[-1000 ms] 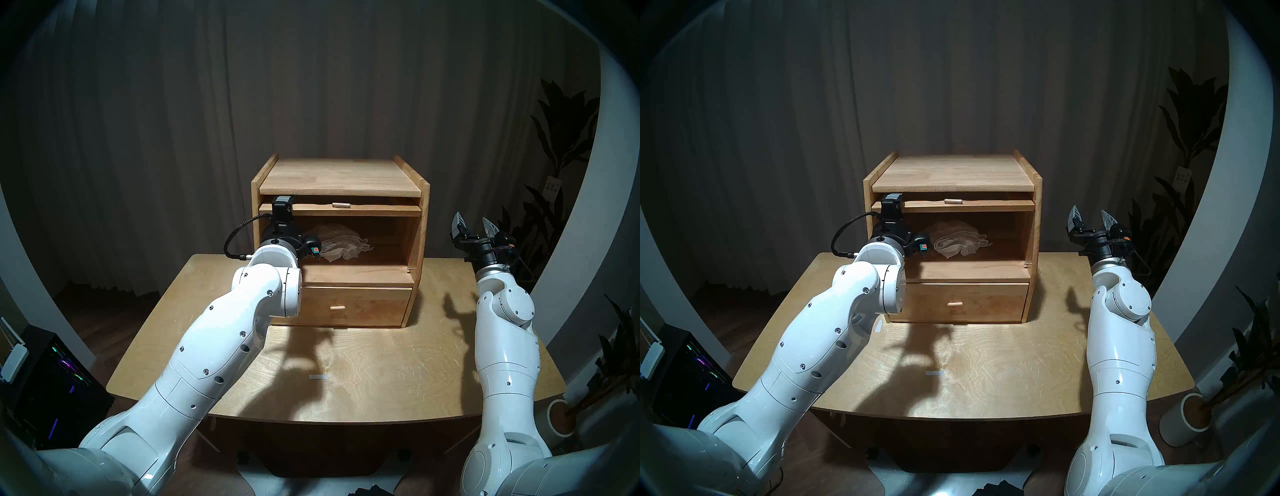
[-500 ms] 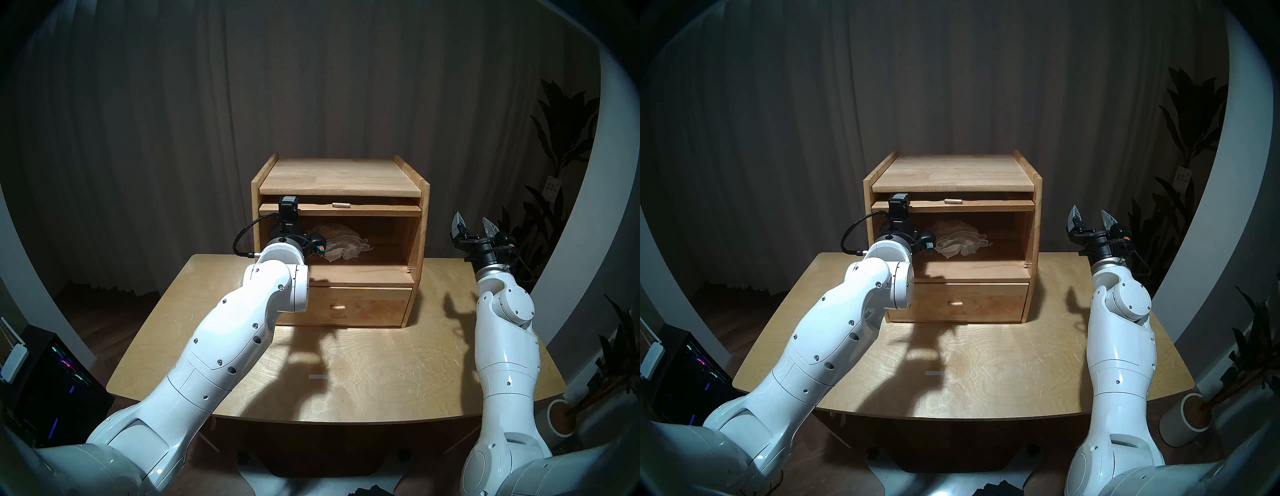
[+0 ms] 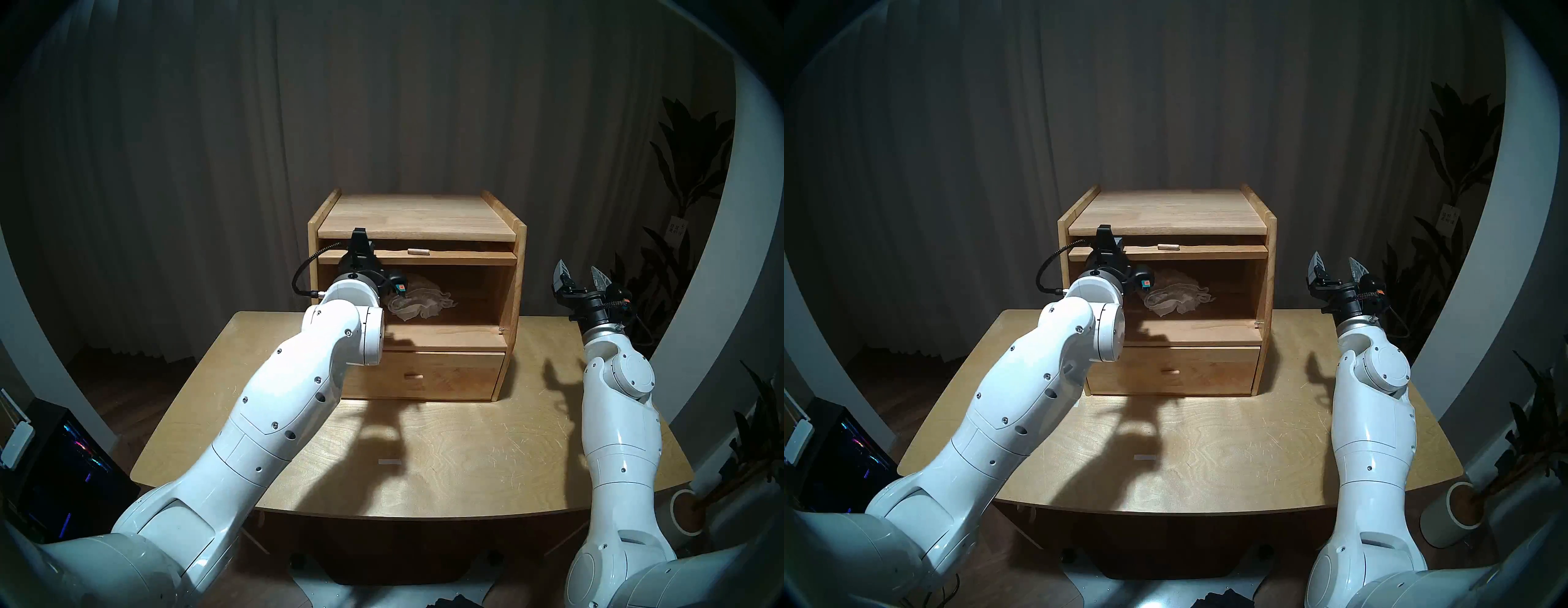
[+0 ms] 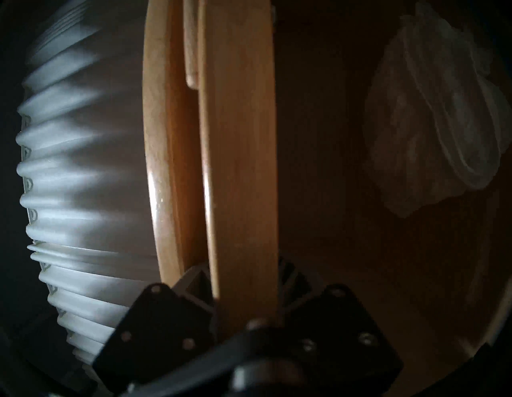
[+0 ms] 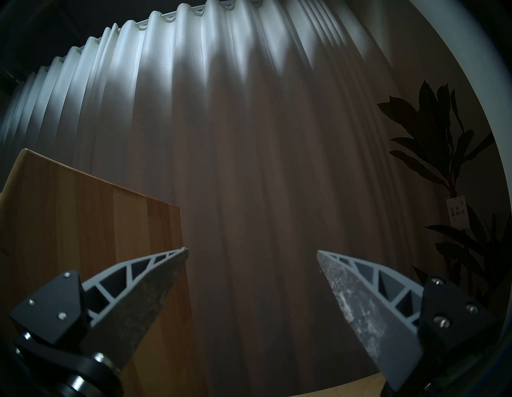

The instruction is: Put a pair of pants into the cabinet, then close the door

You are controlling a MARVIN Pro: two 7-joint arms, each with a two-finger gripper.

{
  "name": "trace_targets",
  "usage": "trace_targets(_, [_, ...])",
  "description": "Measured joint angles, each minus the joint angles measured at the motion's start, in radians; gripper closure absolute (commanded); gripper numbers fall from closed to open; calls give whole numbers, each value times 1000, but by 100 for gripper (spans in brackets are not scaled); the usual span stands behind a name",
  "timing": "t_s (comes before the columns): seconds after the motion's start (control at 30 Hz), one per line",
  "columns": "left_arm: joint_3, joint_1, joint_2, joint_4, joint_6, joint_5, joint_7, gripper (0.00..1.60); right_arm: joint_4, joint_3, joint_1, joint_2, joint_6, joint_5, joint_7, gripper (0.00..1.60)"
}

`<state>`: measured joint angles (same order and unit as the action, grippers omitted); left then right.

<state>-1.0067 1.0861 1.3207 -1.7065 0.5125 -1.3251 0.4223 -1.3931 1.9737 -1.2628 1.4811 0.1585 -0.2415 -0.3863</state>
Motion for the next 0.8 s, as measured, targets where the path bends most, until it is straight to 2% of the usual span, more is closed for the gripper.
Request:
trace_targets(0.2, [-32, 36, -9, -73, -15, 64, 43, 160, 0, -1, 0, -1, 0, -1, 1, 0])
trace_targets(0.43, [-35, 62, -7, -119, 27, 65, 82, 160, 0, -2, 0, -2, 0, -2, 2, 0])
trace_targets(0.63, [-12, 78, 5, -142, 99, 15, 97, 160, 0, -3, 0, -3, 1, -2, 2, 0])
trace_targets(0.8, [24, 91, 27, -122, 179, -86, 61, 160, 0, -3, 0, -3, 1, -3, 3, 0])
